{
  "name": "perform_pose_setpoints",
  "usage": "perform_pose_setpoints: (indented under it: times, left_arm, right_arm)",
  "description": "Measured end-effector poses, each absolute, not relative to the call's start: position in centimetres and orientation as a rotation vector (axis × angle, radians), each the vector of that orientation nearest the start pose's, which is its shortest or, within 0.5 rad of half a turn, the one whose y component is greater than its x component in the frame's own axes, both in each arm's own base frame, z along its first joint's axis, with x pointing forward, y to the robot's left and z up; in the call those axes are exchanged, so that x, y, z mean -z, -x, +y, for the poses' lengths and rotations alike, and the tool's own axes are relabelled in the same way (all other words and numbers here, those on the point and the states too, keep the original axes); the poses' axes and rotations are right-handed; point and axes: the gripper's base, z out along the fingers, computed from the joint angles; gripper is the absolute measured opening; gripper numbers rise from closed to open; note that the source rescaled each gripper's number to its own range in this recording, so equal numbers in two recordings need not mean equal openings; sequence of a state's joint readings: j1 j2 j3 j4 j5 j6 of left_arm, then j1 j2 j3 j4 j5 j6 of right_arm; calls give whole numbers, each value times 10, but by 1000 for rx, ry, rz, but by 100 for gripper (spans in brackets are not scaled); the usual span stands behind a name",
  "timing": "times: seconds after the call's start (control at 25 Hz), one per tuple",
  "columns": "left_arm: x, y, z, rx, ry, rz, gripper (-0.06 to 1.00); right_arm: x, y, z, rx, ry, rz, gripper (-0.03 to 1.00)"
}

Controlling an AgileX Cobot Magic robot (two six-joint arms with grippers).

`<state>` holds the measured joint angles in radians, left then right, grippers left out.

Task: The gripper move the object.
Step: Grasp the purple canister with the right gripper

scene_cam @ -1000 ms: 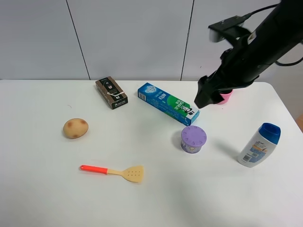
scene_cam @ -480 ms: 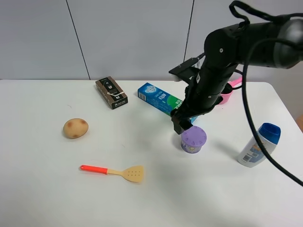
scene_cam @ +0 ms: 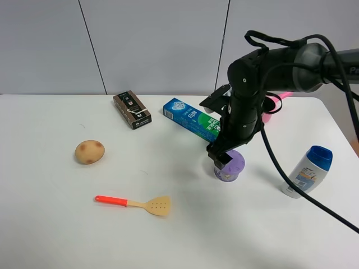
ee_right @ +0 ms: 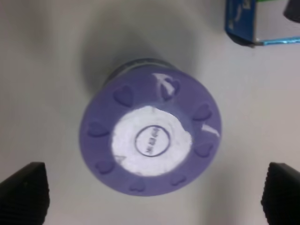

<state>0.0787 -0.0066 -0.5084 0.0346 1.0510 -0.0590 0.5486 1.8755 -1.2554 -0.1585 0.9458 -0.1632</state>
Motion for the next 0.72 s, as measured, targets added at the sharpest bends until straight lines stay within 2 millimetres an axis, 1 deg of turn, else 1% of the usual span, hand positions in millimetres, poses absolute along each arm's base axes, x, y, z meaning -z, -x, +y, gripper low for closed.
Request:
perform_pose_setpoints:
  times: [0.12,0.2,0.4,0.64,0.72]
  left_arm:
    - [-280,7,2,-54,141,2015,100]
    - [-280,7,2,-54,141,2015,100]
    - [-280,7,2,-54,141,2015,100]
    - [-280,7,2,-54,141,2015,100]
    - [-280,7,2,-54,141,2015,100]
  right_arm:
    - [-175,-314,175,228,1196,2785,95]
    - [-169,-315,175,234,1202,2798,95]
    - [-157,-317,179,197,1191,2815,95]
    - [-136,-320,181,195,1209,2843,95]
    - [-133,-321,182,187,1206,2842,95]
